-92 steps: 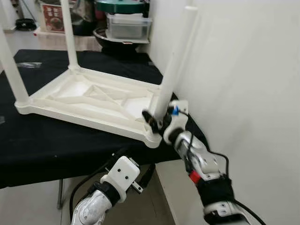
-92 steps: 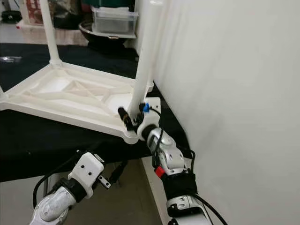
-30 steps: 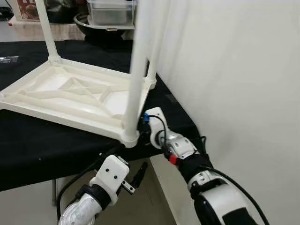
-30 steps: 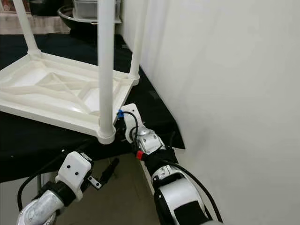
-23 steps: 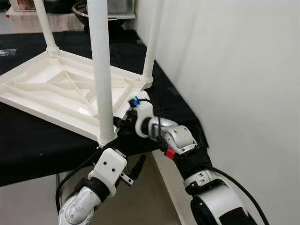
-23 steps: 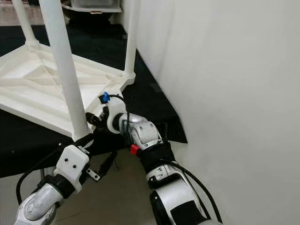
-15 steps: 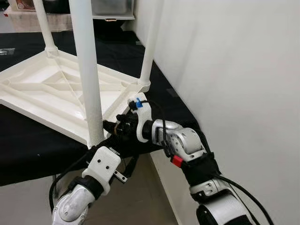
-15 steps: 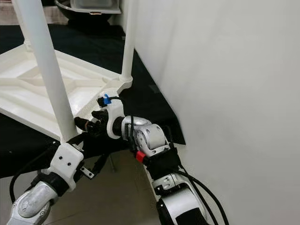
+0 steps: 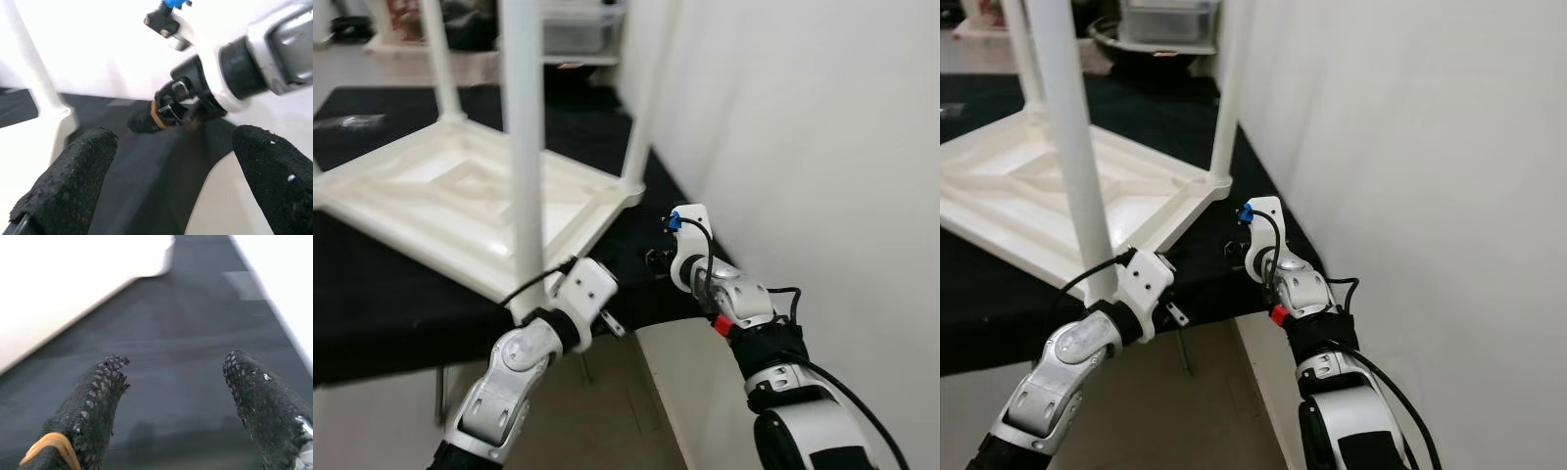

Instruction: Building children table

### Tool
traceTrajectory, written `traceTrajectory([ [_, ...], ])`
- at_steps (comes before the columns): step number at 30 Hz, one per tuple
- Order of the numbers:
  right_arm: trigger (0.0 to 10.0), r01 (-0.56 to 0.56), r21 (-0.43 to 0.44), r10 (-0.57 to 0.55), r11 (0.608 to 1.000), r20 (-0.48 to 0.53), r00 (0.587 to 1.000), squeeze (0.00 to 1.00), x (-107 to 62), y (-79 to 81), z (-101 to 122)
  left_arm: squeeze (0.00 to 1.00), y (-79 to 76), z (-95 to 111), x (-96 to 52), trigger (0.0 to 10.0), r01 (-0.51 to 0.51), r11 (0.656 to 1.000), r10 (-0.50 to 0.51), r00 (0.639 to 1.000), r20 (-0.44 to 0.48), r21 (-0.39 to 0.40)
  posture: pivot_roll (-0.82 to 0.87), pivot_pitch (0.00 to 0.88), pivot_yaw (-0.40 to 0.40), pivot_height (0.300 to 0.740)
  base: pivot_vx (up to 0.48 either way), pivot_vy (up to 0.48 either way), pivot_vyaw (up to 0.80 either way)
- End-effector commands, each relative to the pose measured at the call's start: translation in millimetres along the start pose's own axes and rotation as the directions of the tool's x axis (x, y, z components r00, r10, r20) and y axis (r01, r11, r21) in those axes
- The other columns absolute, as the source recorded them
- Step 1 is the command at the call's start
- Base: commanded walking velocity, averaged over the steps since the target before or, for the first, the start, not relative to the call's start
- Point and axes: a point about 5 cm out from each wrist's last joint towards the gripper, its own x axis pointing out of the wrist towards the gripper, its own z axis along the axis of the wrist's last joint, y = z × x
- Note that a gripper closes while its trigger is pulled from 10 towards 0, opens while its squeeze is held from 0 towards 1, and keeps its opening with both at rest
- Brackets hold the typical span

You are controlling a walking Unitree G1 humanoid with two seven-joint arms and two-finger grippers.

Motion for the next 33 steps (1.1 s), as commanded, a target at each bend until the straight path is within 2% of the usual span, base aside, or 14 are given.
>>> traceTrajectory([
  [1,10.0,0.019,0.019,-0.019,1.000,-0.016,1.000,0.00,-1.8,-3.9,-5.9,0.00,8.4,-4.6,9.9,10.0,-0.052,0.998,0.053,0.998,-0.023,0.019,0.08,0.000,-0.092,0.740,0.000,0.000,0.00],
  [2,10.0,0.055,0.018,-0.054,0.998,-0.035,0.998,0.00,-3.8,-13.4,-12.2,0.00,22.0,2.5,28.9,10.0,-0.139,0.988,0.140,0.990,-0.009,0.066,0.08,0.000,-0.089,0.740,0.000,0.000,0.00],
  [5,10.0,0.071,0.012,-0.071,0.997,-0.039,0.997,0.00,-4.0,-17.0,-14.6,0.00,29.5,6.6,34.4,10.0,-0.209,0.973,0.210,0.978,-0.001,0.096,0.08,0.000,-0.084,0.740,0.000,0.000,0.00],
  [8,10.0,0.095,0.004,-0.095,0.995,-0.044,0.995,0.00,-2.0,-21.9,-17.4,0.00,39.0,9.7,34.0,10.0,-0.313,0.931,0.319,0.948,-0.005,0.186,0.08,0.000,-0.084,0.740,0.000,0.000,0.00],
  [11,10.0,0.125,-0.006,-0.125,0.992,-0.043,0.991,0.00,2.1,-26.7,-17.4,0.00,50.5,3.0,11.4,10.0,-0.427,0.865,0.444,0.896,-0.006,0.262,0.10,0.000,-0.091,0.740,0.000,0.000,0.00],
  [13,10.0,0.125,-0.006,-0.125,0.992,-0.043,0.991,0.00,2.1,-26.7,-17.4,0.00,50.5,3.0,11.4,10.0,-0.427,0.865,0.444,0.896,-0.006,0.262,0.10,0.000,-0.091,0.740,0.000,0.000,0.00],
  [15,10.0,0.136,-0.007,-0.136,0.991,-0.039,0.990,0.00,3.0,-27.6,-16.5,0.00,55.6,-1.1,0.1,10.0,-0.473,0.841,0.494,0.869,-0.014,0.263,0.10,0.000,-0.096,0.740,0.000,0.000,0.00],
  [17,10.0,0.150,-0.003,-0.150,0.989,-0.030,0.988,0.00,4.3,-28.7,-12.6,0.00,62.6,-11.6,-31.7,10.0,-0.537,0.796,0.566,0.823,-0.032,0.280,0.12,0.000,-0.106,0.740,0.000,0.000,0.00],
  [19,10.0,0.150,-0.003,-0.150,0.989,-0.030,0.988,0.00,4.3,-28.7,-12.6,0.00,62.6,-11.6,-31.7,10.0,-0.537,0.796,0.566,0.823,-0.032,0.280,0.12,0.000,-0.106,0.740,0.000,0.000,0.00],
  [22,10.0,0.147,-0.011,-0.147,0.989,-0.024,0.989,0.00,5.5,-26.1,-9.5,0.00,83.7,-35.2,-99.2,10.0,-0.585,0.737,0.651,0.750,-0.122,0.338,0.13,0.000,-0.121,0.740,0.000,0.000,0.00],
  [23,10.0,0.143,-0.014,-0.143,0.990,-0.023,0.989,0.00,5.8,-25.2,-9.3,0.00,88.1,-38.6,-112.1,10.0,-0.591,0.731,0.661,0.737,-0.140,0.340,0.13,0.000,-0.121,0.740,0.000,0.000,0.00],
  [26,10.0,0.137,-0.017,-0.137,0.990,-0.026,0.990,0.00,6.1,-23.1,-10.3,0.00,91.9,-41.7,-123.1,10.0,-0.570,0.741,0.647,0.747,-0.153,0.355,0.13,0.000,-0.123,0.740,0.000,0.000,0.00],
  [29,10.0,0.125,-0.020,-0.125,0.992,-0.027,0.992,0.00,7.6,-19.1,-11.9,0.00,101.1,-48.1,-155.5,10.0,-0.450,0.804,0.551,0.810,-0.200,0.389,0.13,0.000,-0.126,0.740,0.000,0.000,0.00],
  [33,10.0,0.118,-0.014,-0.118,0.993,-0.020,0.993,0.00,8.4,-17.2,-11.3,0.00,107.3,-48.7,-168.9,10.0,-0.413,0.814,0.530,0.816,-0.230,0.409,0.13,0.000,-0.127,0.740,0.000,0.000,0.00],
])
